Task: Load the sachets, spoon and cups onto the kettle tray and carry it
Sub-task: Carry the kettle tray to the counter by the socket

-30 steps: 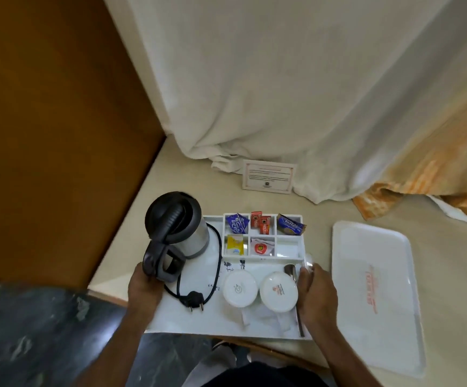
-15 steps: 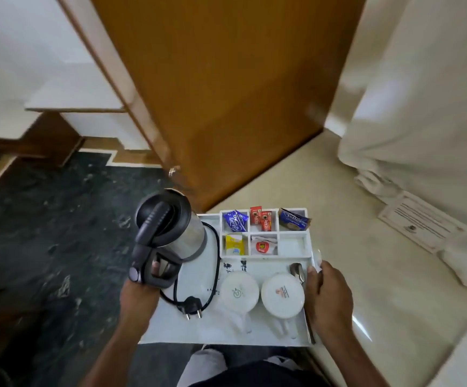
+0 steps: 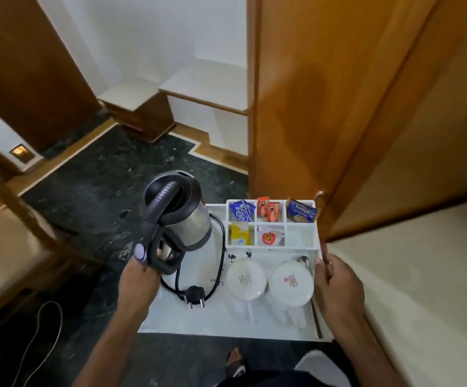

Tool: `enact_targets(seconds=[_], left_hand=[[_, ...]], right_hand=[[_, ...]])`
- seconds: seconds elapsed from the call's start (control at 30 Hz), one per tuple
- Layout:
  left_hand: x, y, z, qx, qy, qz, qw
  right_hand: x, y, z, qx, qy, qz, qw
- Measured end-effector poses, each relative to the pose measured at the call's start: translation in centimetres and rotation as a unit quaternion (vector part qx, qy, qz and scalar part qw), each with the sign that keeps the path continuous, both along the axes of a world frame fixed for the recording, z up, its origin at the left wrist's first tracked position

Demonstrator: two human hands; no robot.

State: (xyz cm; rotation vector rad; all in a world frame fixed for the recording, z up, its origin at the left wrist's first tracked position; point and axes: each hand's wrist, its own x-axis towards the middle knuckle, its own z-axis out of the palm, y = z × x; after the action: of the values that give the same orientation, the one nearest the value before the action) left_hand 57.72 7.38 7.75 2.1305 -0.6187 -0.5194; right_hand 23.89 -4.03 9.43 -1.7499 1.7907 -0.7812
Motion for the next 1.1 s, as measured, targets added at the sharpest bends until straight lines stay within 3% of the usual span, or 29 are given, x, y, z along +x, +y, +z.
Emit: enact_targets(seconds=[0.13,0.37,0.57,1.1], left_hand=[[5.0,-0.7,0.2,0.04,-0.004,0.001,0.999],[12.9,-6.8,-0.8,0.022,0.005,0.036,0.999],[20.6,-17.7,-0.9,0.044,-0.006,0.038,0.998],[39.4,-45.8,1.6,0.015,0.007,0.005,1.0]], right_hand=[[5.3,-2.4,0.6,-0.009,-0.006,0.028,1.0],[14.3,-10.4,-0.5,0.005,0.004,0.053,0.999],[21.9,-21.0,-3.2,0.023,-0.027,0.047,0.998],[39.7,-46.4,-1.4,-0.006,-0.002,-0.001,1.0]])
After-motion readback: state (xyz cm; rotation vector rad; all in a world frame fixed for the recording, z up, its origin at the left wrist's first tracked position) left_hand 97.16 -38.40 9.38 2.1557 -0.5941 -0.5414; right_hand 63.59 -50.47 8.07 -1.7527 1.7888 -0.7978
